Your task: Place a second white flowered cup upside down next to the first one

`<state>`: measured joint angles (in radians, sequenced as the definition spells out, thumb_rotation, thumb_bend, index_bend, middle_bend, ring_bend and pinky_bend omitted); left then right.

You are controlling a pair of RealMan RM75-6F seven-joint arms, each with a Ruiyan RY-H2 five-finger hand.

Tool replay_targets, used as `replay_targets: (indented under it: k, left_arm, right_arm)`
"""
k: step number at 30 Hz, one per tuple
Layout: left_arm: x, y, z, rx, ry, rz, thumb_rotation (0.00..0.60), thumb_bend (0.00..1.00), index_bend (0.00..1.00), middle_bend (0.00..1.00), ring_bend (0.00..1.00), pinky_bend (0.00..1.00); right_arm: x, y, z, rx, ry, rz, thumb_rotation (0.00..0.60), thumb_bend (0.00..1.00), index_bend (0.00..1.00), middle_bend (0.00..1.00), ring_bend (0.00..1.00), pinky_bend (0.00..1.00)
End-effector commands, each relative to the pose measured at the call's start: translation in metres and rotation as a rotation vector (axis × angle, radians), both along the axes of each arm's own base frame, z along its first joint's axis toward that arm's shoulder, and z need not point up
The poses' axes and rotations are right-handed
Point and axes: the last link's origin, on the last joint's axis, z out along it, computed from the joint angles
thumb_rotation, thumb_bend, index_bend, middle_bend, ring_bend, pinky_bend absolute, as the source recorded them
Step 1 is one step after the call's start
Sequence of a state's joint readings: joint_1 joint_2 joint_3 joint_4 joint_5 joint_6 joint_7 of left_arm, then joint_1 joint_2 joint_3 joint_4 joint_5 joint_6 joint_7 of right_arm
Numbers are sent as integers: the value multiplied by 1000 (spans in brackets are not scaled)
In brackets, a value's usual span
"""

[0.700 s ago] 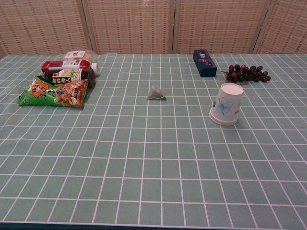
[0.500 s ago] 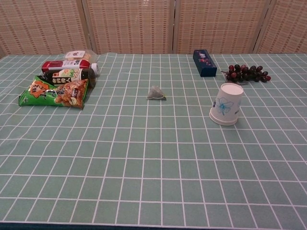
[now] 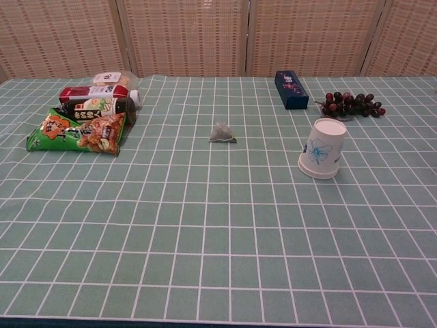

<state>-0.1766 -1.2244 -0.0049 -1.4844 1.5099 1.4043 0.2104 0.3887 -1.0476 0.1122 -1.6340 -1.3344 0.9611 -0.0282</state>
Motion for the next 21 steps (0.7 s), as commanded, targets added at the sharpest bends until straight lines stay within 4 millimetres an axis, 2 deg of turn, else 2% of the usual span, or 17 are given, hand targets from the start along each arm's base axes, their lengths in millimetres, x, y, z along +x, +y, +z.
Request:
replay_targets:
  k: [1,4,10,21]
  left_arm:
    - [1,-3,1,5,1,0,600,396,209,174,143,214]
    - [1,-5,2,9,3,5,600,395,209,174,143,214]
    - [0,-5,2,7,8,7,600,395,209,174,143,214]
    - [3,-7,4,6,-10,-5,600,395,212,174,143,214]
  right_arm:
    - [47,-36,4,87,-59,17,600,244,32,0,0,0]
    - [66,-50,-1,133,-64,30,600,245,32,0,0,0]
    - [88,-71,-17,185,-57,40,600,244,32,0,0,0]
    - [103,-85,-43,241,-63,20,600,245,32,0,0,0]
